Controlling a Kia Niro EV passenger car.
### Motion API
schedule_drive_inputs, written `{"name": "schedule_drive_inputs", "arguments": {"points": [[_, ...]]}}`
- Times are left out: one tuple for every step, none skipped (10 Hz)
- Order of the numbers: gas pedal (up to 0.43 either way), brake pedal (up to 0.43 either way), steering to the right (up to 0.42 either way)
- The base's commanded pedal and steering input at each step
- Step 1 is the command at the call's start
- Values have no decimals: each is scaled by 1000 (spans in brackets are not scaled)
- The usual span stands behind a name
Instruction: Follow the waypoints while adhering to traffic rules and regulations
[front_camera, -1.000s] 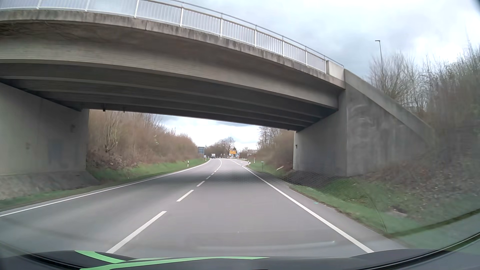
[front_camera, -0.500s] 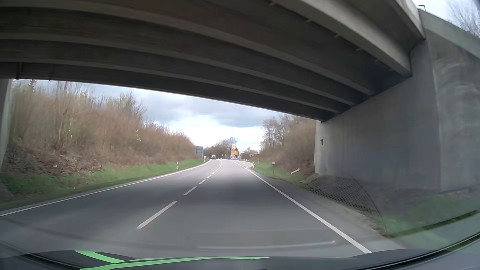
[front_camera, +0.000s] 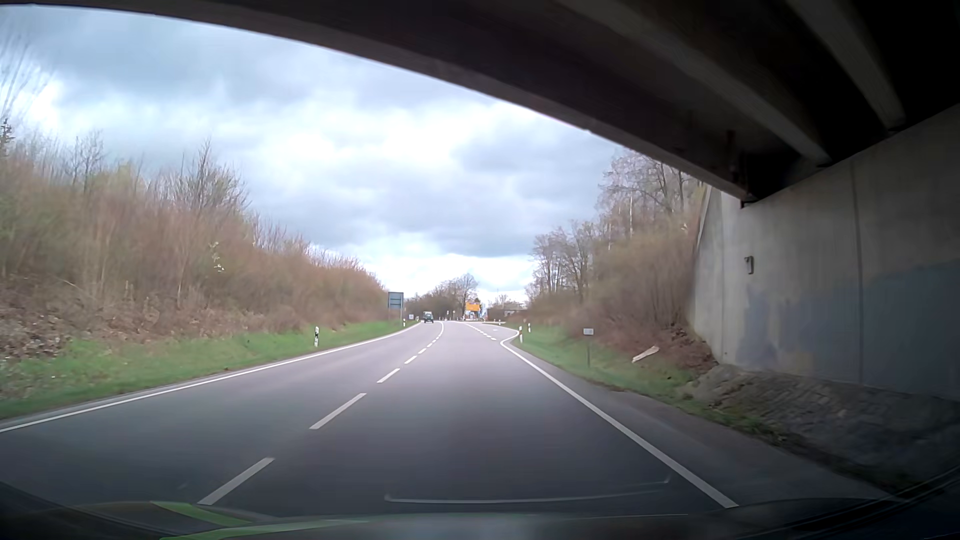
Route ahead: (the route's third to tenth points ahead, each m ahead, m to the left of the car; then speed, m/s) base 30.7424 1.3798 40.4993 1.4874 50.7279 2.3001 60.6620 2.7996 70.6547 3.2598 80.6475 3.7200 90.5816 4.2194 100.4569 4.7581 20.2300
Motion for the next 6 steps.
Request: {"name": "schedule_drive_inputs", "arguments": {"points": [[157,0,-3],[157,0,-4],[157,0,-4],[157,0,-4],[157,0,-4],[169,0,-4]]}}
